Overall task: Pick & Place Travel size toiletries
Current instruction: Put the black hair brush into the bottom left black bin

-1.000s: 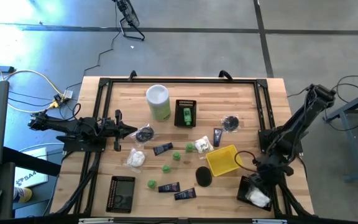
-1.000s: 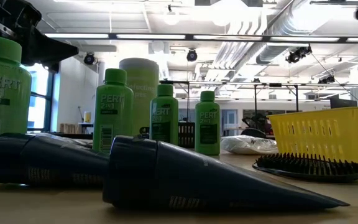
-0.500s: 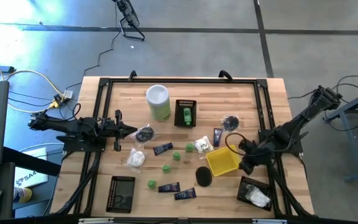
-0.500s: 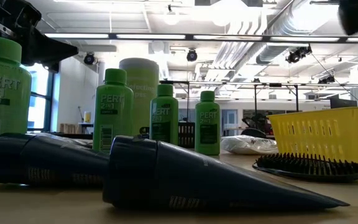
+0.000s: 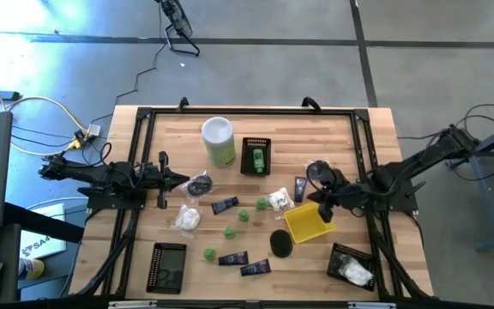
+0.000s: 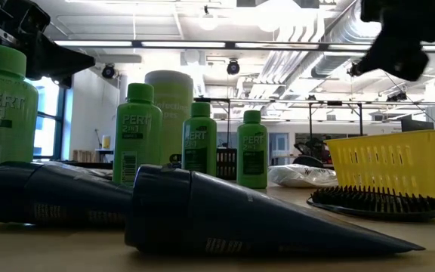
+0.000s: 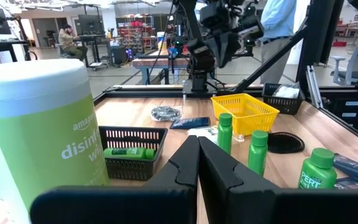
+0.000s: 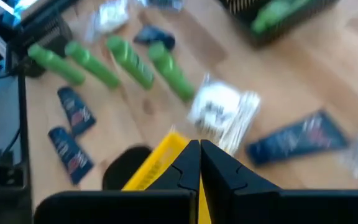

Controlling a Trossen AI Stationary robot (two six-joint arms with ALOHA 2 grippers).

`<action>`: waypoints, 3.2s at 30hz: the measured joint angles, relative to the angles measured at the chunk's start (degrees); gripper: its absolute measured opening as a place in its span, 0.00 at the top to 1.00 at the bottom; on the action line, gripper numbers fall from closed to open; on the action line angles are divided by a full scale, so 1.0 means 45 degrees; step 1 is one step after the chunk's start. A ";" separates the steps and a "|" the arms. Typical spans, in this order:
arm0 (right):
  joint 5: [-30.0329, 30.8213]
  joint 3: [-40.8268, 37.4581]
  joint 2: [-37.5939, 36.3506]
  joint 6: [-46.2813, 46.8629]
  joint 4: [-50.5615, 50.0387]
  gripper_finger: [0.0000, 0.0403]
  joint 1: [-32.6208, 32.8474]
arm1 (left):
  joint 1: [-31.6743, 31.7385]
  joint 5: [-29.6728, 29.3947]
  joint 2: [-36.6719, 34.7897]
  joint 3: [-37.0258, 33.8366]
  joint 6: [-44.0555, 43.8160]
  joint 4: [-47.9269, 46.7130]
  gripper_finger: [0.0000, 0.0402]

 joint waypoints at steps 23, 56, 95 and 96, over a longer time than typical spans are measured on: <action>0.3468 0.0000 0.0104 -0.4573 0.1570 0.99 -0.2622 | -0.0004 -0.0053 -0.0004 -0.0005 -0.0004 0.0005 0.99; 0.1680 0.0000 0.0214 -0.4252 0.1625 0.98 -0.4586 | -0.0004 0.0039 -0.0004 -0.0005 -0.0677 0.0041 0.99; 0.1996 -0.0015 0.4150 0.5042 -0.2513 0.83 -0.4857 | -0.0003 -0.0049 -0.0003 -0.0005 -0.0572 -0.0005 0.99; 0.1996 -0.0015 0.4288 0.5040 -0.2513 0.81 -0.4857 | -0.0003 -0.0049 -0.0004 -0.0005 -0.0572 -0.0005 0.99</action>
